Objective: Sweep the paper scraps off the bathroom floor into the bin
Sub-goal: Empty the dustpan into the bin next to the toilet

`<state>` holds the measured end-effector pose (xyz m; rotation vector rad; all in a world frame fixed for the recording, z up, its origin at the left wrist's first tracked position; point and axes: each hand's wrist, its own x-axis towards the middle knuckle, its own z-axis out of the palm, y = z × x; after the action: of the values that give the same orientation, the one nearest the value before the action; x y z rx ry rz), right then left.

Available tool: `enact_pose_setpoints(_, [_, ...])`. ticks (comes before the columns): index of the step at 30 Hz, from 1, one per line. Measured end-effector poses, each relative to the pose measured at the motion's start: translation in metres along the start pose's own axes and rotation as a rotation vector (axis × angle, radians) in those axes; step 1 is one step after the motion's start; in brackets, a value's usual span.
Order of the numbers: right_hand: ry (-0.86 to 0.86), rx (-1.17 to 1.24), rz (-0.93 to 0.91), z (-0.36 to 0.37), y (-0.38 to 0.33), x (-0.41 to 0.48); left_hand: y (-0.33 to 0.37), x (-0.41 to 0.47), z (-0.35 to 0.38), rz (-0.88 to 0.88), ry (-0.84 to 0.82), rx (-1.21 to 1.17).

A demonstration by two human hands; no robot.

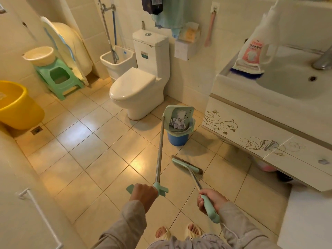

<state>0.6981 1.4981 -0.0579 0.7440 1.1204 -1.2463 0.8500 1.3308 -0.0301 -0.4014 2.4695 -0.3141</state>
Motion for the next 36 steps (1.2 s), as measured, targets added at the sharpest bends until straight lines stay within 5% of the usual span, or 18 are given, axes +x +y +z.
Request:
enact_pose_setpoints(8, [0.008, 0.001, -0.012, -0.004, -0.001, -0.003, 0.0, 0.006, -0.003, -0.002, 0.005, -0.016])
enact_pose_setpoints(15, [0.016, -0.019, 0.004, 0.004, -0.002, -0.002, -0.043, 0.016, -0.027, 0.109, 0.08, 0.294])
enact_pose_setpoints(21, [0.041, -0.047, -0.009, 0.004, -0.002, -0.002, -0.048, 0.029, -0.05, -0.11, 0.159, -0.077])
enact_pose_setpoints(27, [0.045, -0.024, -0.021, 0.001, 0.0, -0.003, -0.047, 0.02, -0.028, 0.095, 0.088, 0.263])
enact_pose_setpoints(36, [0.046, -0.061, -0.027, 0.007, 0.003, -0.002, -0.055, 0.015, -0.009, 0.131, 0.051, 0.302])
